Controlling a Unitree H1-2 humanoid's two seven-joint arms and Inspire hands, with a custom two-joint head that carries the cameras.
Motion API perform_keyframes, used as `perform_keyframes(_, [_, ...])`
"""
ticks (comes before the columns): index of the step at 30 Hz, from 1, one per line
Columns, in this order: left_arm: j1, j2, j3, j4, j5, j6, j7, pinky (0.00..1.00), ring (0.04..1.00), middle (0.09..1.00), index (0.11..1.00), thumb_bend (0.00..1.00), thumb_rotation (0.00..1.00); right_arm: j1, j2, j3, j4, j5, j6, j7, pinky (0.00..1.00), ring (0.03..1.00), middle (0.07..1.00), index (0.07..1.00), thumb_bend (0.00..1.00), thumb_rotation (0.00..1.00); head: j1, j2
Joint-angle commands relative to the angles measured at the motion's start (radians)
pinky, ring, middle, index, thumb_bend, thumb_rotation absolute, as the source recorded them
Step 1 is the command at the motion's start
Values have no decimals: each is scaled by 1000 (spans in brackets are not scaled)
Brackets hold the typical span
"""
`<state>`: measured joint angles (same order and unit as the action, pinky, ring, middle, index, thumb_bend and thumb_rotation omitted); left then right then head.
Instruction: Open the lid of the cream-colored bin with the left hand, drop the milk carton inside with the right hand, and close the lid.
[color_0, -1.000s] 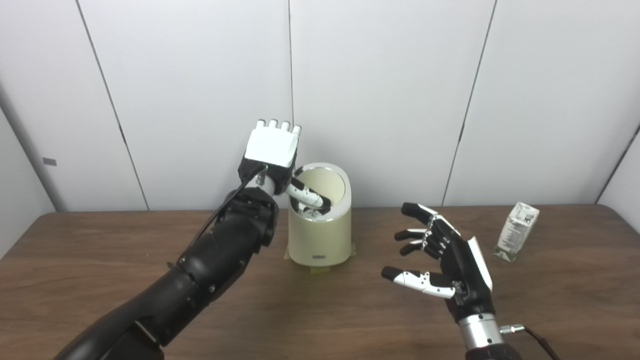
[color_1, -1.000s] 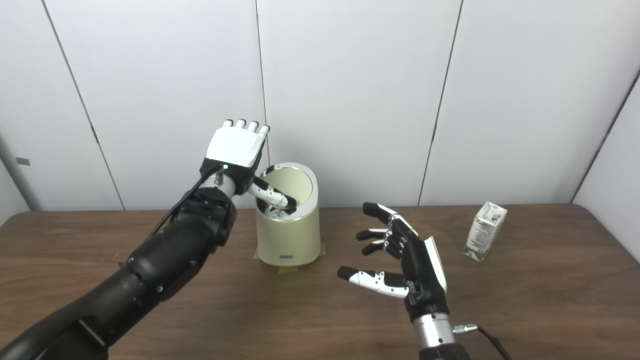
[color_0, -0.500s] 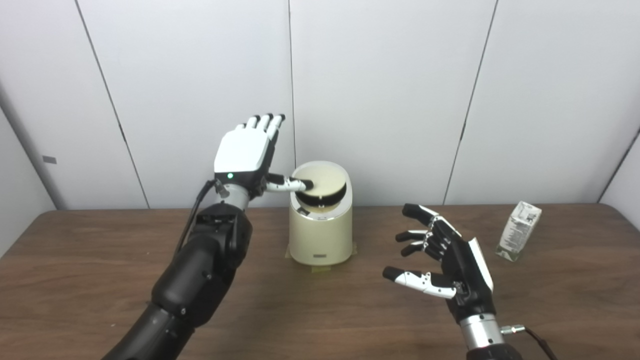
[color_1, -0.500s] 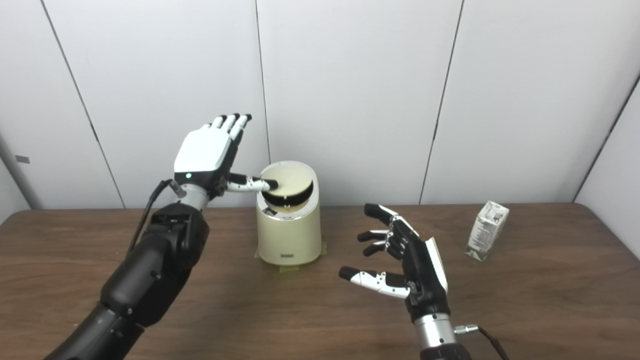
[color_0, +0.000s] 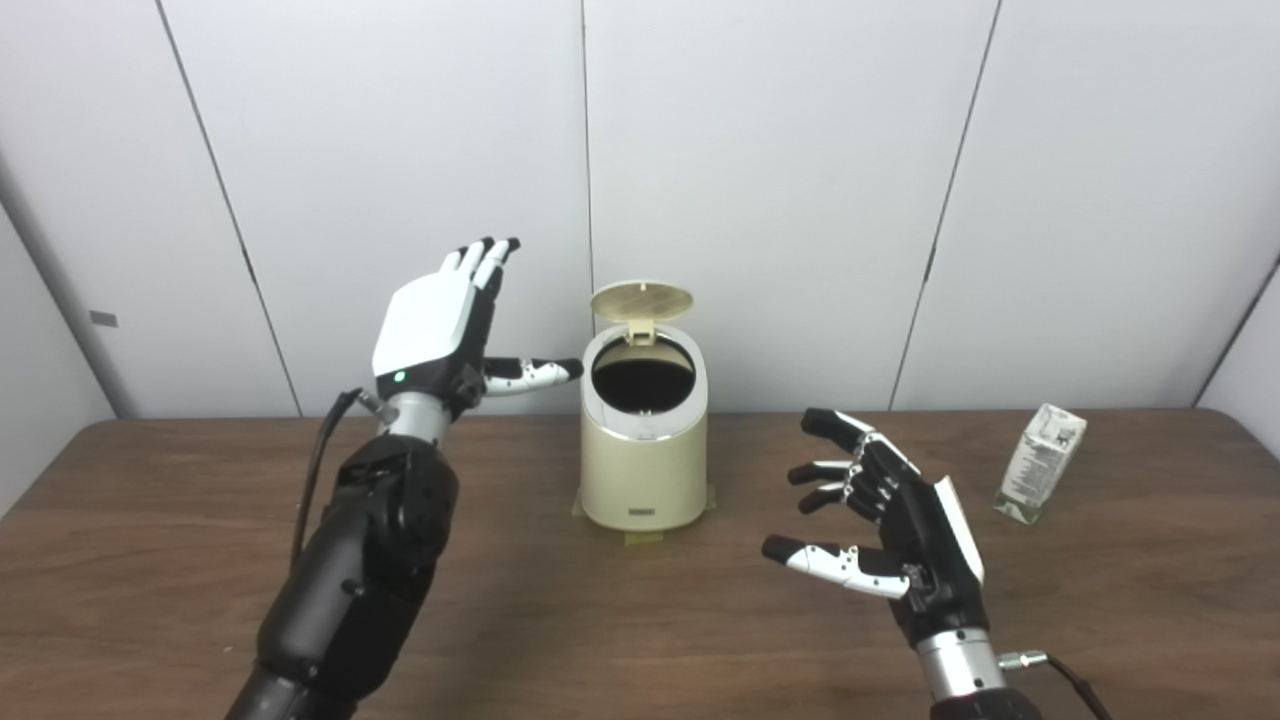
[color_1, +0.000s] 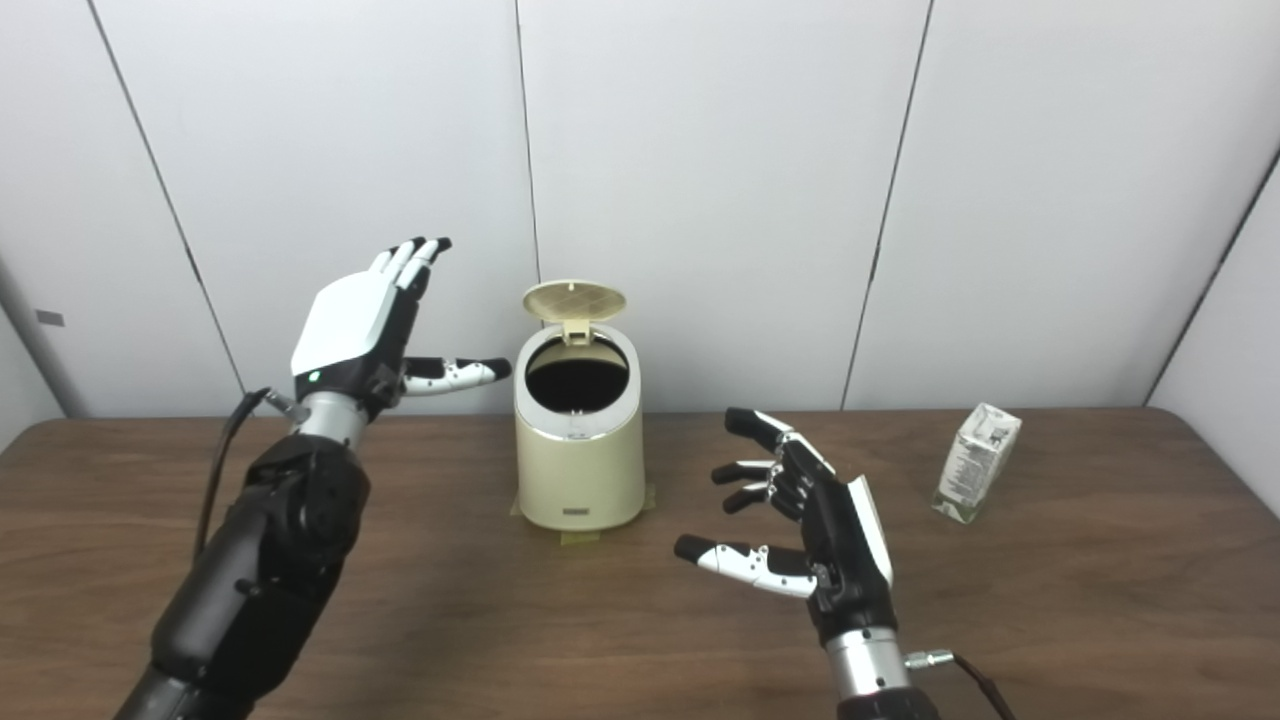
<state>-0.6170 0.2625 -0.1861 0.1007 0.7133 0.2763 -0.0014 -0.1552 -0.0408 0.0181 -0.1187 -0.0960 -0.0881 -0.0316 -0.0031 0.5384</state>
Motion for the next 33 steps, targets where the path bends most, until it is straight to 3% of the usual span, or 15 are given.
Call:
perform_keyframes(1, [1, 12, 41, -75, -89, -39, -21, 875, 999, 1000, 989, 835, 406, -31, -1, -2, -27, 5, -33, 3, 465, 615, 799, 761, 652, 126, 1, 3])
perform_keyframes(3, [57, 2, 83, -136, -184, -57, -41, 870, 984, 998, 989, 820, 388, -33, -4, -4, -19, 9, -44, 4, 461, 612, 799, 760, 654, 127, 0, 0])
perform_keyframes(6, [142, -27, 145, -201, -352, -128, -50, 764, 911, 950, 952, 790, 298, -35, -9, -6, -8, 8, -55, 4, 461, 611, 801, 763, 653, 122, 1, -3])
perform_keyframes(8, [201, -44, 169, -233, -425, -180, -45, 645, 835, 890, 909, 740, 250, -34, -9, -7, -5, 5, -56, 2, 466, 614, 803, 765, 654, 125, 2, -6])
perform_keyframes(11, [278, -83, 204, -252, -521, -261, -24, 550, 699, 771, 821, 708, 167, -34, -10, -8, -6, 3, -53, -1, 468, 614, 804, 764, 655, 122, -4, -10])
perform_keyframes(14, [345, -122, 229, -250, -569, -343, 1, 516, 602, 675, 741, 699, 169, -32, -12, -11, -4, 8, -55, 0, 473, 619, 806, 765, 656, 120, -16, -18])
perform_keyframes(17, [402, -143, 232, -235, -574, -421, 16, 506, 566, 637, 711, 657, 195, -27, -15, -15, 2, 2, -63, -5, 479, 622, 807, 773, 666, 128, -37, -31])
perform_keyframes(22, [447, -145, 216, -201, -586, -470, -2, 570, 643, 709, 727, 644, 194, -24, -32, -39, 24, -7, -94, -21, 540, 687, 820, 785, 679, 145, -85, -54])
perform_keyframes(26, [470, -140, 211, -179, -608, -506, -13, 603, 711, 764, 752, 623, 168, -54, -94, -87, 42, -14, -71, -15, 615, 727, 818, 813, 757, 236, -174, -74])
perform_keyframes(30, [481, -120, 214, -155, -629, -519, -28, 621, 748, 791, 768, 585, 135, -99, -183, -106, -8, -111, 6, -10, 615, 731, 825, 816, 785, 274, -253, -95])
perform_keyframes(33, [471, -99, 224, -144, -630, -517, -29, 638, 737, 783, 765, 585, 138, -132, -233, -121, -65, -149, 82, -7, 604, 722, 806, 804, 779, 207, -288, -104])
